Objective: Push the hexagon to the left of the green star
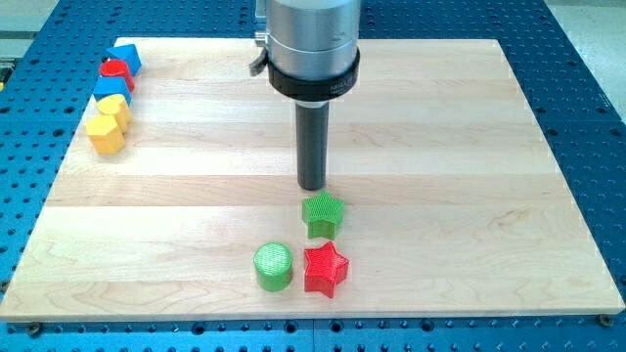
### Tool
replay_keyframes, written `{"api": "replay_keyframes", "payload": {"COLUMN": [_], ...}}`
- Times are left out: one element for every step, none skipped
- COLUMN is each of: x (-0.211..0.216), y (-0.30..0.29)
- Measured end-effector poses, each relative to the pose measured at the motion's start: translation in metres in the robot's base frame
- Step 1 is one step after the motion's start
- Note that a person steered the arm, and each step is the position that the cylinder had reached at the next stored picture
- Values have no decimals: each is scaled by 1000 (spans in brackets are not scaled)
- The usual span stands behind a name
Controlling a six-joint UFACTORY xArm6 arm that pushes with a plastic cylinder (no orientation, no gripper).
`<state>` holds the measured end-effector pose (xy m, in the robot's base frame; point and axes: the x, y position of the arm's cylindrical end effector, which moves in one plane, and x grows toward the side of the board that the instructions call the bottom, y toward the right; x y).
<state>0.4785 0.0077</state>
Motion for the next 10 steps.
{"api": "replay_keyframes", "payload": {"x": [39,45,34,33,15,-38,-74,-76,-68,-90], "y": [-3,-27,-126,-231,-278,-286,-283,-239,-165,-147]}}
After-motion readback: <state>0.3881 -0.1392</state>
